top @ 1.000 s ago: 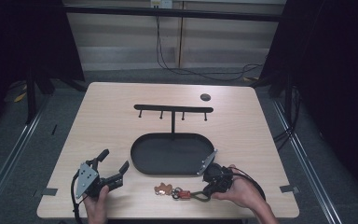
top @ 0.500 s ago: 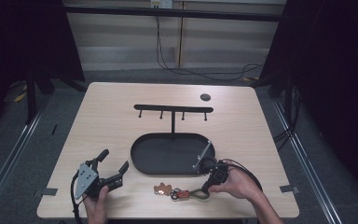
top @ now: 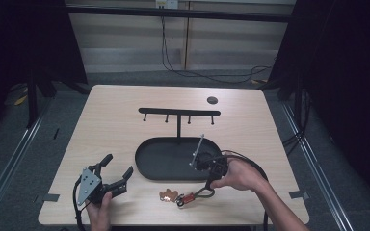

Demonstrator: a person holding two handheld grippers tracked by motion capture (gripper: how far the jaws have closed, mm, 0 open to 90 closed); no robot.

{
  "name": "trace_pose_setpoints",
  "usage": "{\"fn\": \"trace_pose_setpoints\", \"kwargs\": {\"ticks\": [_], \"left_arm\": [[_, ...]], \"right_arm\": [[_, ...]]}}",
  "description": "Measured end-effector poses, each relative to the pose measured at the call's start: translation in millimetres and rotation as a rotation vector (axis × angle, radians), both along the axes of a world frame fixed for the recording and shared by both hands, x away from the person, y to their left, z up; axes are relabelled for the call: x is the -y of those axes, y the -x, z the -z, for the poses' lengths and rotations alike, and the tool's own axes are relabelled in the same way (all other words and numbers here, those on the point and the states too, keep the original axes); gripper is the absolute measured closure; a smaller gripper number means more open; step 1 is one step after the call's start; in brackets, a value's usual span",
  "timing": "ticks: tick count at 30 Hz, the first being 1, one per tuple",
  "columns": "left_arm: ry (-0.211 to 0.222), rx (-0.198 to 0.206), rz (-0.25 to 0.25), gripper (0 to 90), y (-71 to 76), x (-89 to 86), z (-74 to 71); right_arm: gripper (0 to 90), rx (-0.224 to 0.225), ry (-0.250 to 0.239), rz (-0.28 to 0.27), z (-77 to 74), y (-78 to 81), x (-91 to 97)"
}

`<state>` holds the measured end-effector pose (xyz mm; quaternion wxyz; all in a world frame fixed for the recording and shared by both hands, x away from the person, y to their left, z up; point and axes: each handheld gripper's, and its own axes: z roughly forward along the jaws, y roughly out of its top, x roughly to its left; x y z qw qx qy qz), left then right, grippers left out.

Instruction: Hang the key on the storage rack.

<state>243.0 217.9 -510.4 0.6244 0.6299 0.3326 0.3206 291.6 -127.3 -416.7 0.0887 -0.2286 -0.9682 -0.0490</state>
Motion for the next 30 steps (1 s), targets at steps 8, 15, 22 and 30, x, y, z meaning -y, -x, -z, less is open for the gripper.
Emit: {"fn": "trace_pose_setpoints", "kwargs": {"ticks": [8,15,22,30], "left_arm": [[-0.001,-0.001,0.001,16.1,0.1,-0.1,0.0],[-0.004,0.0,0.004,16.1,0.0,-0.5,0.0],[-0.005,0.0,0.005,16.1,-0.1,-0.6,0.0],[-0.005,0.0,0.006,16.0,-0.1,-0.6,0.0]], "right_arm": [[86.4,0.006,0.004,-0.026,-24.8,-7.0,-12.9],[86.6,0.027,-0.008,-0.063,-43.6,-10.7,-22.6],[86.7,0.076,-0.034,-0.08,-63.2,-14.3,-27.2],[86.8,0.095,-0.059,-0.074,-86.6,-14.5,-30.9]]}}
